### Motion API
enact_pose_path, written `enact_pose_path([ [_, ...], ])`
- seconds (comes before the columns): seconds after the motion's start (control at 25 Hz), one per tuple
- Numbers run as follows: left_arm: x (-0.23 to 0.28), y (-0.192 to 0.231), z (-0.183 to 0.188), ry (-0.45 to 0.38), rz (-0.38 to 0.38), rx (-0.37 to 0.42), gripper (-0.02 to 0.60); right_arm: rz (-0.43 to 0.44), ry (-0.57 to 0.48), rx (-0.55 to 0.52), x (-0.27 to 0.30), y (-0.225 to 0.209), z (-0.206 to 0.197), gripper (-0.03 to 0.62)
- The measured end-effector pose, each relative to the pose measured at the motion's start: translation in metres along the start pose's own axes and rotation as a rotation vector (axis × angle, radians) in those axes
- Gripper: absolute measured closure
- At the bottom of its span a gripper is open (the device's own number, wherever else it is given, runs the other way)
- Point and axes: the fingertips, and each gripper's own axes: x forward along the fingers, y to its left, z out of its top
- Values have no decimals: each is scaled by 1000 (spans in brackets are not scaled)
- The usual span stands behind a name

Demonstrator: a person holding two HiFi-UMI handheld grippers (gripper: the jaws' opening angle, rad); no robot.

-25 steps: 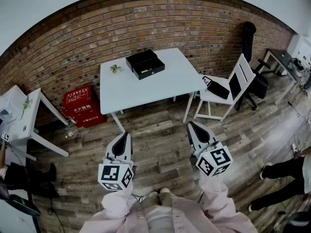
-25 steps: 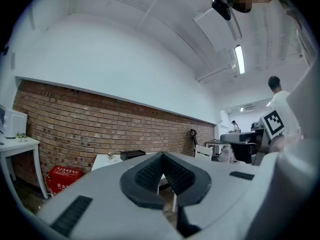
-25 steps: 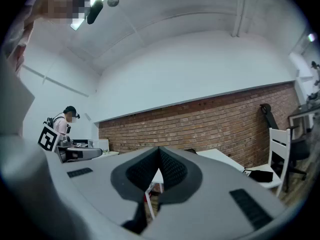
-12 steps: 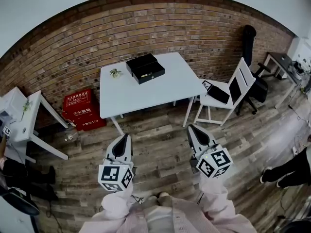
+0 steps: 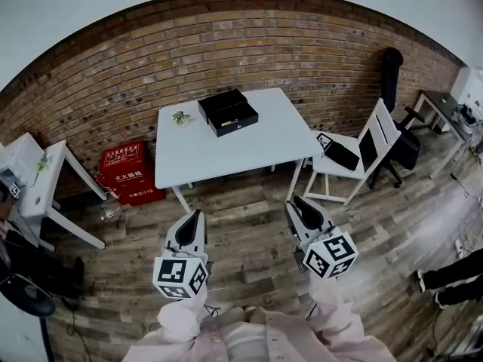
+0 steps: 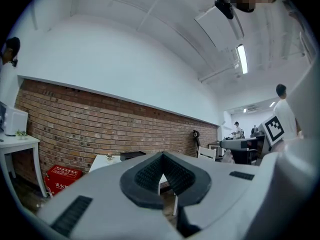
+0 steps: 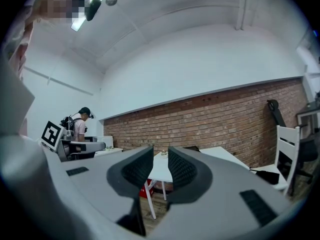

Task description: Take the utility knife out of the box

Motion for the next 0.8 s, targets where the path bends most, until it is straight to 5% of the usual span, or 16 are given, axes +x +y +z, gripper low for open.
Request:
enact_pose_path([
  [0.8, 42, 38, -26, 57, 65, -31, 589, -9, 30, 44, 60, -36, -23, 464],
])
